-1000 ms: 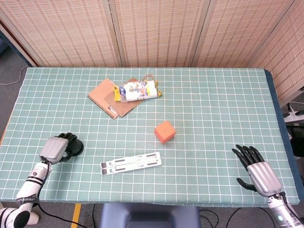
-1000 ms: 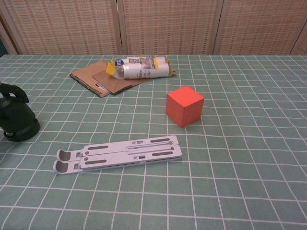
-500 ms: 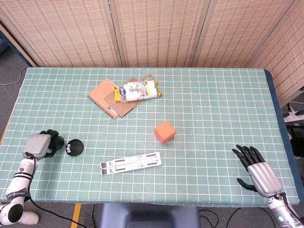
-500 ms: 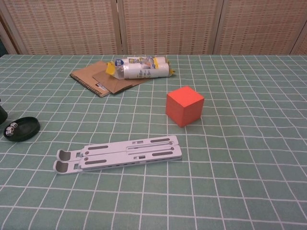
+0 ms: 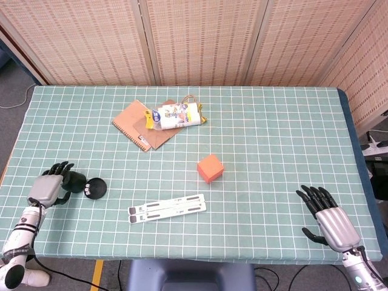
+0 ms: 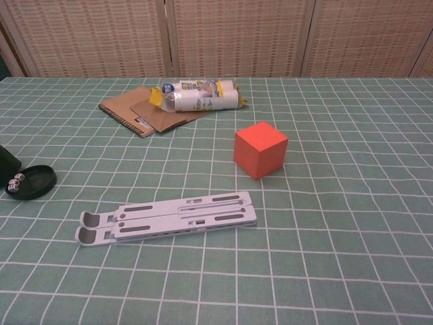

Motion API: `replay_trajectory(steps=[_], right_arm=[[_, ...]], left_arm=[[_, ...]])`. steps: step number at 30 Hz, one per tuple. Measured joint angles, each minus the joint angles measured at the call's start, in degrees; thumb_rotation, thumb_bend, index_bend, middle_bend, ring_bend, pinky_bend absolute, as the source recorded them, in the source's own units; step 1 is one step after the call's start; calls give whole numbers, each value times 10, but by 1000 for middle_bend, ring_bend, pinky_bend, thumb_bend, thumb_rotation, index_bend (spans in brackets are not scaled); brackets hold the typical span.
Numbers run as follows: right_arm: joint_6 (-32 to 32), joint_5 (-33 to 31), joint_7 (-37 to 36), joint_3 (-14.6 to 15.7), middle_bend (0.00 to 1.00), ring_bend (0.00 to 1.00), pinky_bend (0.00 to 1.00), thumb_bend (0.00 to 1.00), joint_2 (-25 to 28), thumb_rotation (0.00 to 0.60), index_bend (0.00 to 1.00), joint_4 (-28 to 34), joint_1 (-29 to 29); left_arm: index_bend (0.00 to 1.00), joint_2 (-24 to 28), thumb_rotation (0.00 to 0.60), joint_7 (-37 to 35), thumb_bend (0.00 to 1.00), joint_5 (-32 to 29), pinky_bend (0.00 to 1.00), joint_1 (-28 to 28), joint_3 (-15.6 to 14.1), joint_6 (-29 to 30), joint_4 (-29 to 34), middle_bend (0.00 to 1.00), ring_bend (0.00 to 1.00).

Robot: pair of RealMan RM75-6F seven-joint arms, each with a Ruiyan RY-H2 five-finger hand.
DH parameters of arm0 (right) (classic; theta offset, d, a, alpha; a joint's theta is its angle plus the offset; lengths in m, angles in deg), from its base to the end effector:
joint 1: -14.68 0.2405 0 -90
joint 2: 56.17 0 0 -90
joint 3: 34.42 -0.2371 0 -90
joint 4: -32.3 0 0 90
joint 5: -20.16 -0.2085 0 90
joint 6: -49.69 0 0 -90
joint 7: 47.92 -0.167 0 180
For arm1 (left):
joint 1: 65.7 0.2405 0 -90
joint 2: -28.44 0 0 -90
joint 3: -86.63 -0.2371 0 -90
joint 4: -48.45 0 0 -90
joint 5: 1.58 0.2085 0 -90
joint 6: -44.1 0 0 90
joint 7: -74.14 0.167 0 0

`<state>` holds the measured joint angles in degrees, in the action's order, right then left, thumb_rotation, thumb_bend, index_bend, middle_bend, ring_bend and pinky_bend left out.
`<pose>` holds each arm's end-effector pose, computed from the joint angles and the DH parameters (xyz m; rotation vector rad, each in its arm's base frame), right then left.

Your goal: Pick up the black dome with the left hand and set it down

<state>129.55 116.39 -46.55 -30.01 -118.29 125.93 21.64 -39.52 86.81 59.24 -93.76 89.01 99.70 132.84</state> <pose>-0.2768 -0.1796 0.1166 1.6935 -0.9317 0.8441 -0.3064 0.3134 0.0973 -1.5973 -1.0138 -0.5089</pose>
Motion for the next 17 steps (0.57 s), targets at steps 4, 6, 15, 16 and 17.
replay_trajectory(steps=[4, 6, 15, 16, 17], right_arm=[[1, 4, 1, 1, 0, 0, 0, 176, -1, 600, 0, 0, 0], [1, 4, 4, 1, 0, 0, 0, 175, -2, 600, 0, -1, 0], [-13, 3, 21, 4, 0, 0, 0, 176, -11, 600, 0, -2, 3], [-13, 3, 22, 4, 0, 0, 0, 176, -11, 600, 0, -1, 2], [-11, 2, 23, 4, 0, 0, 0, 176, -11, 600, 0, -1, 2]], left_arm=[[0, 9, 600, -18, 396, 38, 150, 25, -2, 62, 20, 0, 0], [0, 8, 600, -36, 399, 75, 129, 48, -7, 116, 25, 0, 0], [0, -3, 600, -148, 401, 290, 116, 152, -74, 314, 12, 0, 0], [0, -3, 600, -160, 402, 302, 116, 157, -78, 319, 10, 0, 0], [0, -3, 600, -171, 401, 312, 115, 162, -82, 323, 7, 0, 0]])
